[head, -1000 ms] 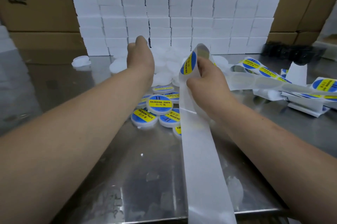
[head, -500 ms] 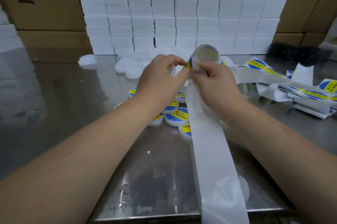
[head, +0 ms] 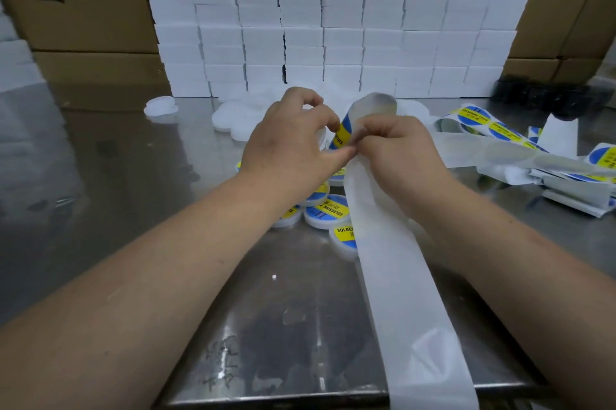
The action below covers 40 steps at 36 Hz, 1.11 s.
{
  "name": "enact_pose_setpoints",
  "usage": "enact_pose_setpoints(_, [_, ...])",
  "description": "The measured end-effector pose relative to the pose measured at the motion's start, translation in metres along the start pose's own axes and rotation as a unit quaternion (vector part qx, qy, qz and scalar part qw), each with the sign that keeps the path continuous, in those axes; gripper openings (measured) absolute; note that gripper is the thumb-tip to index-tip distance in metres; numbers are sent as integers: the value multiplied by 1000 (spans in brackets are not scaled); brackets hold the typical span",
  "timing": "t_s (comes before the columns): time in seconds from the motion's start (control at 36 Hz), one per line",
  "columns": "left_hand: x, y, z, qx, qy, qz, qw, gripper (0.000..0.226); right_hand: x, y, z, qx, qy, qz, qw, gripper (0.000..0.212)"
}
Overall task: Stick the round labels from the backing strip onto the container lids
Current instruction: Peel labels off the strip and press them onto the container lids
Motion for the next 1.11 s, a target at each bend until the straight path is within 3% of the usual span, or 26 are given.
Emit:
enact_pose_setpoints(0.19, [-2,-2,-7,-40,39,4,998,20,0,-2,2,-15,-38,18,999,25])
enact_pose_setpoints(0.31, [-2,1,-8,-58,45,8,997,21,1,0,6,-13,-42,31,999,35])
enact_pose_setpoints(0.42, [-2,0,-6,-65,49,-2,997,25,2,-1,5,4,-46,26,999,22])
enact_pose_setpoints(0.64, [-1,1,-7,-20,52,-7,998,32,2,-6,4,25,-44,3,999,45])
enact_pose_setpoints(0.86, [-1,1,-9,10,21,-5,1000,29,-3,1,0,-2,12,12,1000,21])
enact_pose_setpoints(1.11, [-2,-2,-9,41,68,-45,996,34,1,-2,5,-24,-17,-6,1000,29])
Point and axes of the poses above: each hand's wrist, its own x-axis towards the middle knuckle, its own z-axis out of the back of the hand, y = z × x, the point moved 3 cm from there along x, towards the middle knuckle, and after that the axes turned 6 degrees about z, right-handed, at the moved point
